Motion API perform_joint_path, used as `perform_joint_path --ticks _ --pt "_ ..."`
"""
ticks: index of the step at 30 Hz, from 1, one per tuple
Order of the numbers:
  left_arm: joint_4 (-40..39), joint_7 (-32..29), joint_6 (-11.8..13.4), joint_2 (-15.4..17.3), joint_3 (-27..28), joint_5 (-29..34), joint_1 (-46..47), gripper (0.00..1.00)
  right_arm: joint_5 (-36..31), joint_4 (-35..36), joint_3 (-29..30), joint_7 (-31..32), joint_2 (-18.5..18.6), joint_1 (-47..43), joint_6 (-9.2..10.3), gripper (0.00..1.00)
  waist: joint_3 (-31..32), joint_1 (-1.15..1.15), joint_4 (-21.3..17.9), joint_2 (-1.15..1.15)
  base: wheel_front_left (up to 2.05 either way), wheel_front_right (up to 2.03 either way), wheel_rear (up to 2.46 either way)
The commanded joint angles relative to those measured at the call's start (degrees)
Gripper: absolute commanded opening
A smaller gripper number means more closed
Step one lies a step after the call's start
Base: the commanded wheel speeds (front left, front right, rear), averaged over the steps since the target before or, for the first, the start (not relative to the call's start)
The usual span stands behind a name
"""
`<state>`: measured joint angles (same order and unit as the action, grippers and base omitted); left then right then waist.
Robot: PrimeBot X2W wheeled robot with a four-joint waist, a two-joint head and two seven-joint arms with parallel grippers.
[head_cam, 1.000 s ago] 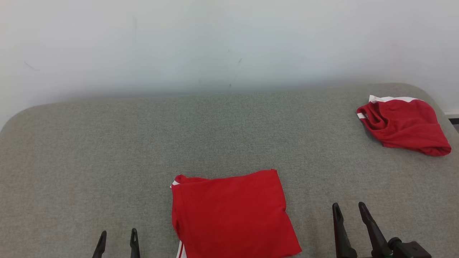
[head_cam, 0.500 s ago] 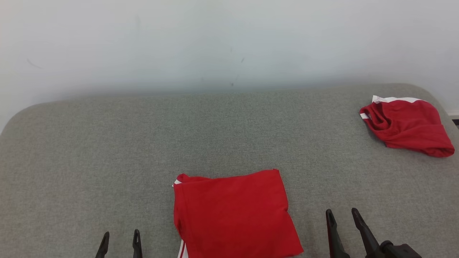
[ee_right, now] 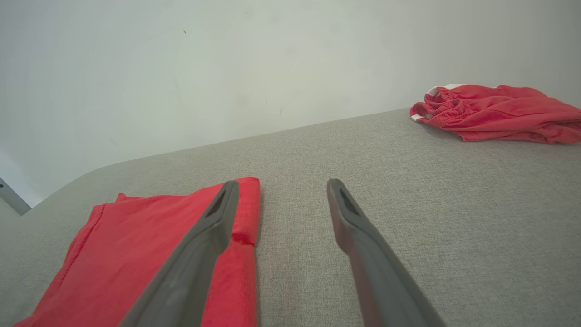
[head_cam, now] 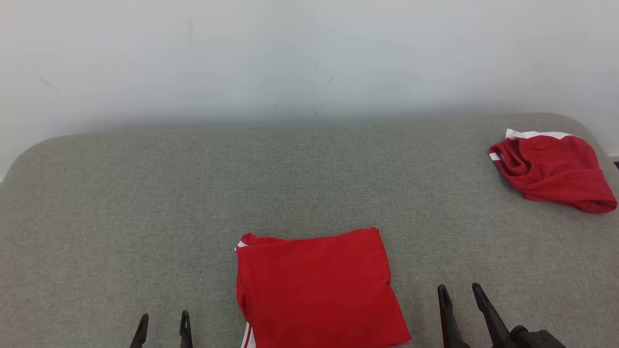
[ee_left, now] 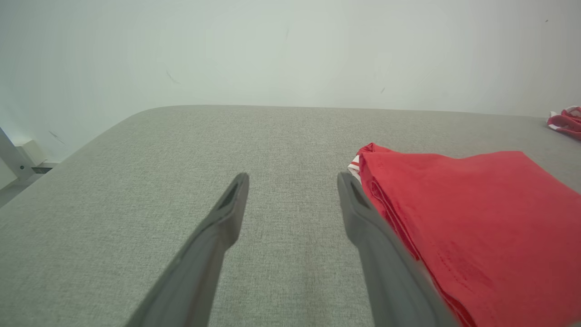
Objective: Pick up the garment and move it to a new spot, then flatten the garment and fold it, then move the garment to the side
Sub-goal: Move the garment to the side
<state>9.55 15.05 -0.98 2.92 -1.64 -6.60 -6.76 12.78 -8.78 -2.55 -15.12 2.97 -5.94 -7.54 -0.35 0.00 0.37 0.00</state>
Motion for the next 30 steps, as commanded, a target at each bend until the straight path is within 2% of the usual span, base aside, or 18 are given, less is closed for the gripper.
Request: perform_joint_path --ticks 1,30 --pt "0.11 0.15 0.17 -0.07 -0.04 -0.24 0.19 1.0 0.18 -0.17 -0.06 0.03 -0.19 0.04 0.15 1.0 0.0 0.0 0.07 0.0 0.0 0.0 0.0" --pt "-0.11 0.15 0.14 -0.07 0.31 -0.37 -0.27 1.0 0.14 -0.23 -0.21 0.03 -0.19 0.1 0.15 1.0 0.07 0.0 0.52 0.0 0.0 0.0 0.0"
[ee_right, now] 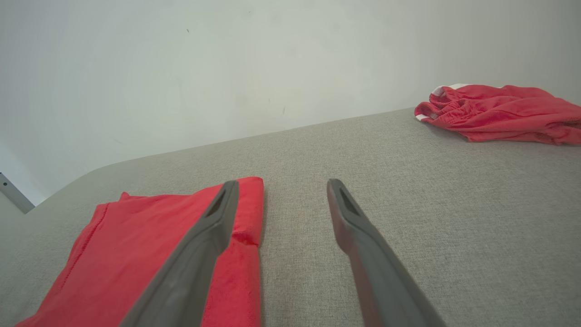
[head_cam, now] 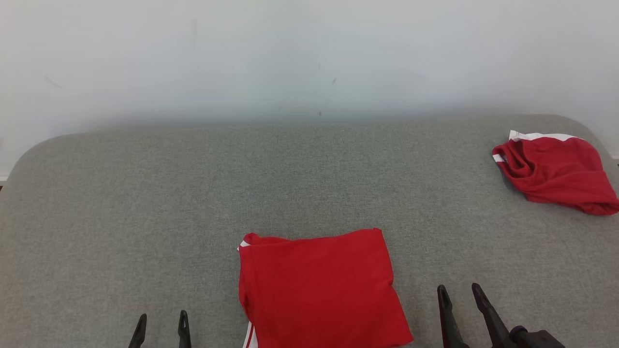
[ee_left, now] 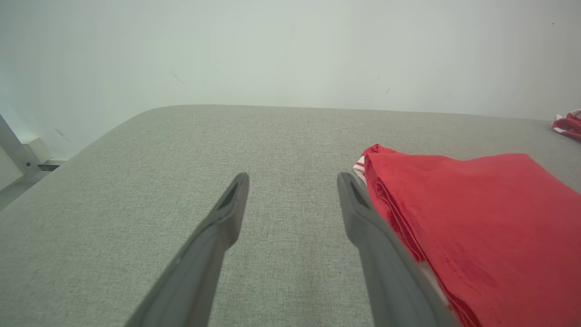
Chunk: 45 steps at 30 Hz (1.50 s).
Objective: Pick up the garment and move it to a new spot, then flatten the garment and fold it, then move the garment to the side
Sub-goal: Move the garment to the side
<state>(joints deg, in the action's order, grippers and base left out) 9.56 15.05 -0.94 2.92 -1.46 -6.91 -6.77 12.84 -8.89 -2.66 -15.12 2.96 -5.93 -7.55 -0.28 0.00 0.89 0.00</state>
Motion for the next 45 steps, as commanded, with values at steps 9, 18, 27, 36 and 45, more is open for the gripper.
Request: perform_joint_path --ticks 9,18,27,36,45 --pt "0.1 0.15 -0.1 -0.06 -0.35 -0.18 0.2 1.0 -1.64 -1.42 -2.25 0.02 0.3 2.98 0.16 1.0 -0.2 0.0 0.68 0.0 0.0 0.0 0.0" --pt "0.29 0.15 -0.3 -0.06 -1.16 -0.51 1.19 1.0 0.71 -13.94 -7.06 0.03 2.93 13.2 0.16 1.0 -1.44 0.0 3.31 0.0 0.0 0.0 0.0" --pt "0.55 0.15 0.0 -0.05 -2.43 -1.32 2.45 1.0 3.23 -34.32 -10.06 0.16 3.97 23.87 0.17 1.0 -3.33 0.0 6.55 0.0 0.0 0.0 0.0" --pt "0.68 0.15 0.29 -0.06 -2.32 -1.46 2.59 1.0 5.71 -46.7 -13.44 1.34 2.66 27.68 0.17 1.0 -3.86 0.0 7.6 0.0 0.0 0.0 0.0" --pt "0.34 0.15 0.61 -0.07 -2.03 -1.7 2.69 1.0 8.42 -48.47 -16.28 0.37 3.58 30.55 0.17 0.0 -3.67 0.0 7.04 0.0 0.0 0.0 0.0"
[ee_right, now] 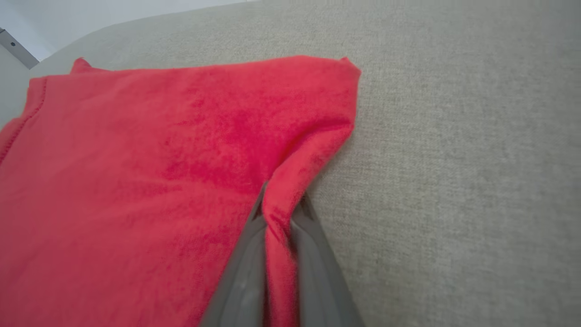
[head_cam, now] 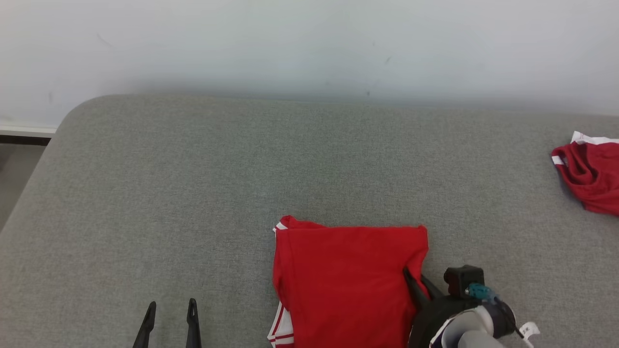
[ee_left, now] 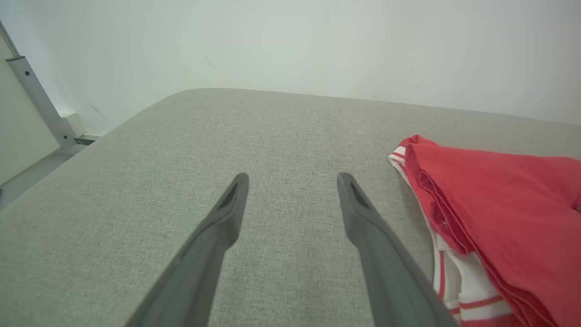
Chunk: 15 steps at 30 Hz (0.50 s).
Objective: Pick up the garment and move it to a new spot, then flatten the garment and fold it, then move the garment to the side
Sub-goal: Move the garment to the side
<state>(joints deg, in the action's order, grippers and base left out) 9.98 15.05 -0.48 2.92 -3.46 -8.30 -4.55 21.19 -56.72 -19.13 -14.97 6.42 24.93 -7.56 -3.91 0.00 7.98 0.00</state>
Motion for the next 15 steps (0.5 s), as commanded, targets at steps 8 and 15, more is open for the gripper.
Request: perform_joint_path --ticks 8,15 --pt "-1.43 0.15 0.28 -0.08 -1.21 -1.21 2.37 1.0 1.33 2.07 -2.61 -0.19 6.65 8.56 0.19 0.0 -4.28 0.0 -1.57 0.0 0.0 0.0 0.0" --pt "-3.48 0.15 0.03 -0.06 -3.31 -1.08 6.37 1.0 3.5 3.25 -4.53 -0.13 13.93 18.48 0.19 0.0 -11.04 0.0 -3.32 0.0 0.0 0.0 0.0"
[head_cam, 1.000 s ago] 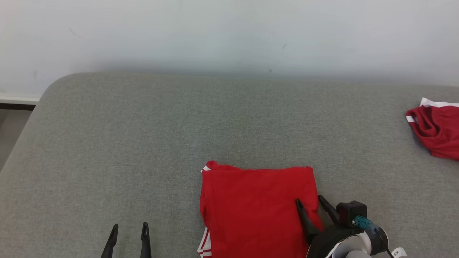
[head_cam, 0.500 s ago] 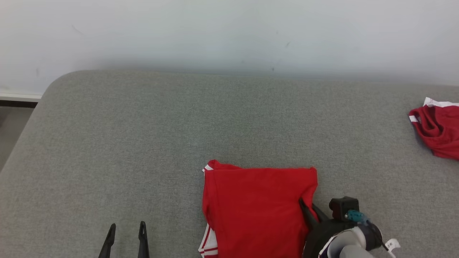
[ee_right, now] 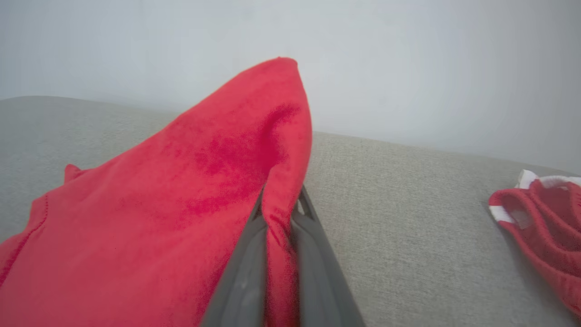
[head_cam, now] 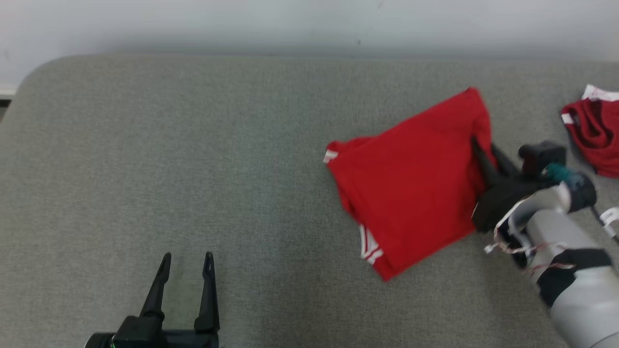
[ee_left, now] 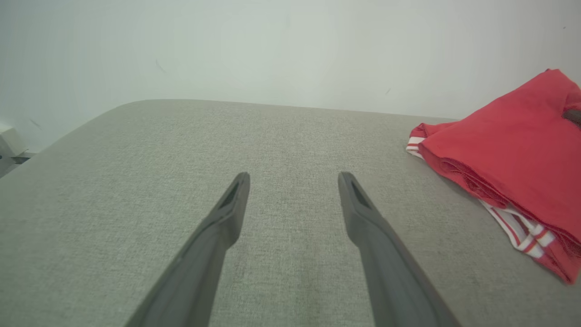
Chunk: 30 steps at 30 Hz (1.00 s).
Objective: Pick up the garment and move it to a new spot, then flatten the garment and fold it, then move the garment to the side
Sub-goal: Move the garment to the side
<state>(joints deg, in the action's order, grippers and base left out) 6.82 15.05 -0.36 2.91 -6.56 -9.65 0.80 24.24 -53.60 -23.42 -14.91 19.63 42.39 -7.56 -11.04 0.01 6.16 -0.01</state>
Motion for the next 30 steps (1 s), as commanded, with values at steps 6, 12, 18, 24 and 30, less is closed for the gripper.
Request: perform_joint_path --ticks 6,12,18,24,30 --pt "-3.07 0.15 -0.56 -0.05 -2.29 1.03 4.84 1.0 1.06 0.58 -2.46 0.12 7.74 7.55 0.19 0.0 -9.31 -0.01 -3.11 0.01 0.0 0.0 0.0" --pt "-6.21 0.15 -1.39 -0.02 -3.64 2.73 7.73 1.0 1.85 1.35 -4.31 0.4 14.18 12.91 0.19 0.0 -12.92 -0.01 -5.61 0.01 0.0 0.0 0.0" --pt "-9.93 0.14 -2.17 0.0 -3.41 4.79 9.44 1.0 3.34 2.02 -5.84 2.74 19.63 18.46 0.19 0.0 -16.04 -0.01 -8.26 0.01 0.0 0.0 0.0" --pt "-13.71 0.15 -2.41 0.02 -3.13 6.43 10.63 1.0 2.32 3.52 -8.7 4.48 25.5 22.98 0.19 0.0 -19.16 -0.01 -10.18 0.01 0.0 0.0 0.0" --pt "-15.85 0.14 -2.76 0.03 -2.44 7.36 11.17 1.0 3.23 3.76 -10.47 7.49 30.11 25.49 0.19 0.0 -20.62 -0.01 -11.18 0.01 0.0 0.0 0.0"
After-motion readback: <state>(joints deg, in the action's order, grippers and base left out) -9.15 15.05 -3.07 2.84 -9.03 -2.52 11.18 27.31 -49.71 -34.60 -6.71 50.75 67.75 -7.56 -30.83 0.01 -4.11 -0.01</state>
